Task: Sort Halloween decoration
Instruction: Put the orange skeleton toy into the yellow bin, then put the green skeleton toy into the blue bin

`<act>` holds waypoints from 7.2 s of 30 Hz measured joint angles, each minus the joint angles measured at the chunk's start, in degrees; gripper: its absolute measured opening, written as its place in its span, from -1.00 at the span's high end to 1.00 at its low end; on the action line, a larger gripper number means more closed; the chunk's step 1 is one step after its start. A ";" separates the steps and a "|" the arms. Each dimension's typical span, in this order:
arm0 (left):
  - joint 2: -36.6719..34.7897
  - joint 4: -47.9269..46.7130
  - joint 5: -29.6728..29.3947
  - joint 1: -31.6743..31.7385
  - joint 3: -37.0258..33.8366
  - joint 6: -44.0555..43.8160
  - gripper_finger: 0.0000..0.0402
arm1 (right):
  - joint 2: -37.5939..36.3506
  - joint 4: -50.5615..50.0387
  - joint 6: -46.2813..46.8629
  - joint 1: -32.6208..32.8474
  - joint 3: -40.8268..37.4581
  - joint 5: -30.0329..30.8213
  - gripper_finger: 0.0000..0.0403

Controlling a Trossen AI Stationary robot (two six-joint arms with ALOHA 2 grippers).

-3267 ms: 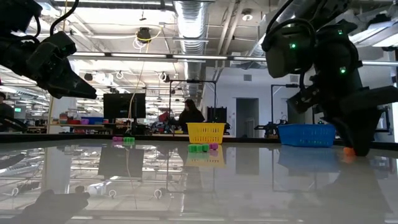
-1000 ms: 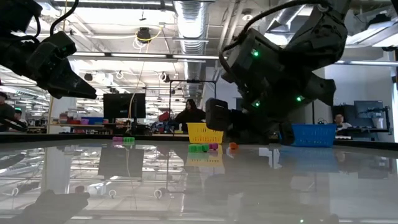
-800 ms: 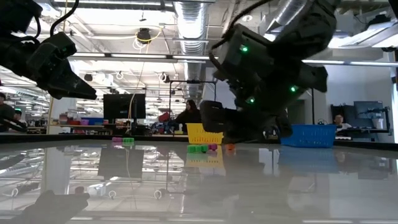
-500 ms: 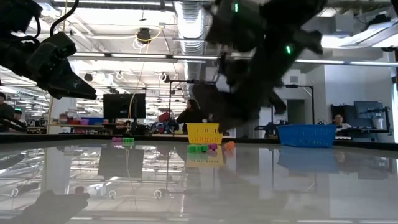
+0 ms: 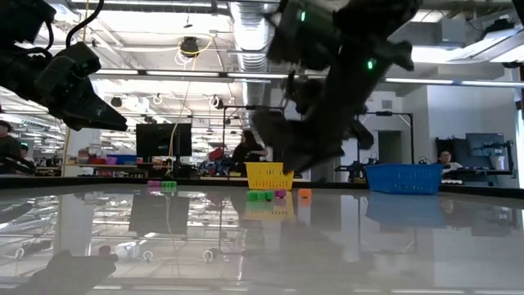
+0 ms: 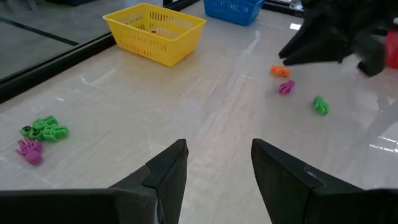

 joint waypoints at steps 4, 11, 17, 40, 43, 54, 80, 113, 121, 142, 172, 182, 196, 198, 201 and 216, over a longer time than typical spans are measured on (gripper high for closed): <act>0.00 0.00 -0.02 0.00 0.00 0.00 0.16 | 2.84 -1.76 3.96 -0.55 -0.05 0.25 0.00; 0.00 0.00 -0.03 0.01 -0.01 0.00 0.16 | 7.45 0.00 7.57 0.47 0.08 0.68 -0.28; 0.00 0.00 -0.01 0.00 0.00 0.00 0.16 | 8.05 -4.20 14.13 3.45 0.21 0.76 -0.13; 0.00 0.00 0.02 0.01 0.00 0.00 0.16 | 1.47 -6.29 4.76 2.75 -0.11 -1.78 0.90; 0.00 0.00 0.02 0.01 -0.02 0.00 0.16 | -2.64 -5.81 -0.53 0.46 -0.07 -1.39 0.85; 0.00 0.00 0.04 0.02 -0.02 0.00 0.16 | -12.82 2.89 -24.09 -17.46 0.04 -21.51 0.82; 0.00 0.00 0.08 0.00 0.00 0.00 0.16 | -8.47 -5.26 -75.03 -13.78 0.04 -42.99 0.00; 0.02 0.02 0.00 0.02 -0.01 0.01 0.16 | -2.81 -15.70 -85.18 -16.73 7.10 -43.82 0.73; 0.02 0.02 -0.01 0.00 -0.01 0.00 0.16 | -2.83 -16.41 -87.90 -19.47 16.04 -43.77 0.91; 0.02 0.00 0.02 0.00 -0.02 0.01 0.16 | -2.79 -2.61 -69.81 -37.72 20.17 -39.33 0.45; 0.00 0.00 0.02 0.00 0.00 0.00 0.16 | 20.95 50.00 -56.73 4.31 24.52 -52.20 -0.11; 0.00 0.00 -0.03 0.01 -0.01 0.00 0.16 | 41.31 39.23 -56.46 5.46 54.49 -59.35 -0.11; 0.00 0.02 -0.01 0.02 0.00 0.00 0.16 | 48.01 23.89 -57.17 3.85 66.55 -60.35 -0.11; 0.00 0.02 -0.01 0.02 0.00 0.00 0.16 | 47.97 23.55 -58.69 3.86 66.55 -60.37 -0.11; 0.00 0.02 -0.01 0.00 -0.02 0.00 0.16 | 47.97 23.23 -58.88 3.94 66.55 -60.31 -0.11; 0.00 0.00 0.02 0.02 0.00 0.00 0.16 | 47.92 21.61 -60.55 4.88 66.55 -56.92 0.25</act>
